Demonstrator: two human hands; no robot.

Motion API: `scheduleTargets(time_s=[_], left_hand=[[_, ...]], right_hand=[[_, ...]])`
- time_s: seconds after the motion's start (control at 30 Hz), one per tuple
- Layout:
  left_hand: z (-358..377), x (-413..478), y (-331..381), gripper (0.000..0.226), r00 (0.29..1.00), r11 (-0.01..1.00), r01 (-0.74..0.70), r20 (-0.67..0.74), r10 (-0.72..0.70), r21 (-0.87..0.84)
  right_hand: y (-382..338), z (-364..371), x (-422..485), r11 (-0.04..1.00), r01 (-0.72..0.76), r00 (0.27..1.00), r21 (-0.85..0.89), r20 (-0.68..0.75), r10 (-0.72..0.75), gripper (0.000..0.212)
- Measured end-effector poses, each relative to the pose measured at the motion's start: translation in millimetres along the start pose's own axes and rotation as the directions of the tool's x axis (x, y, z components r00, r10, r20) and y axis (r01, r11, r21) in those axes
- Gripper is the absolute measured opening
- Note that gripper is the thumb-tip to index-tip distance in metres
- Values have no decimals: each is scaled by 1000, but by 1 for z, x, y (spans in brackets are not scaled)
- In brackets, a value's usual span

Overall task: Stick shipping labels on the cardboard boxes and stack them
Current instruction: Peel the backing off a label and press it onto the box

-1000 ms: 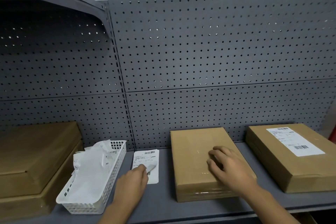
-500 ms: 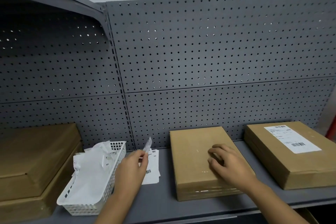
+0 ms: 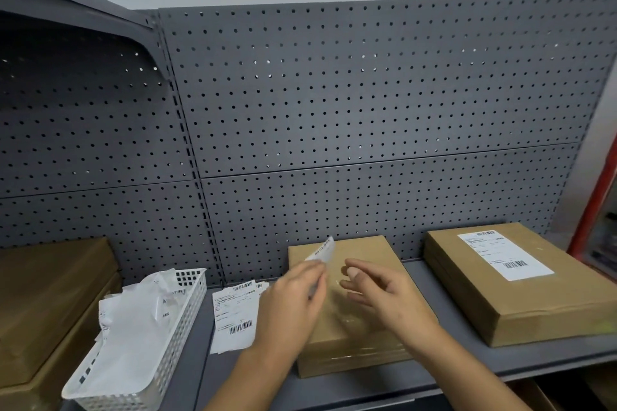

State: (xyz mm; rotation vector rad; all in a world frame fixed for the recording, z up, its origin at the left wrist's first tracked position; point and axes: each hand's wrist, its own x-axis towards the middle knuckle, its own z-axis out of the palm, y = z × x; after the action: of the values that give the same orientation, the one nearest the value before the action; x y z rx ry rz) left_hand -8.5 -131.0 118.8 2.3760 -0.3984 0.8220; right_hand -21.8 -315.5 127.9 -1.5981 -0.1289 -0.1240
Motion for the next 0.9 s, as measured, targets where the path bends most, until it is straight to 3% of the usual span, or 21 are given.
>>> scheduleTargets(time_s=[0.1, 0.33, 0.53, 0.73, 0.9], left_hand=[[9, -8, 11, 21, 998, 999, 11, 69, -9, -31], [20, -16, 8, 29, 972, 958, 114, 231, -52, -262], [21, -17, 8, 21, 974, 875, 186, 202, -103, -448], [18, -15, 11, 22, 936, 741, 350, 239, -258, -573], [15, -15, 6, 24, 942, 748, 334, 232, -243, -574]], right_hand=[[0, 6, -3, 991, 6, 997, 133, 71, -16, 20], [18, -4, -3, 993, 55, 998, 100, 20, -58, 22], [21, -3, -5, 989, 42, 999, 141, -5, -41, 19], [20, 3, -6, 976, 30, 1000, 215, -5, -29, 20], [18, 6, -8, 975, 36, 999, 219, 10, -39, 21]])
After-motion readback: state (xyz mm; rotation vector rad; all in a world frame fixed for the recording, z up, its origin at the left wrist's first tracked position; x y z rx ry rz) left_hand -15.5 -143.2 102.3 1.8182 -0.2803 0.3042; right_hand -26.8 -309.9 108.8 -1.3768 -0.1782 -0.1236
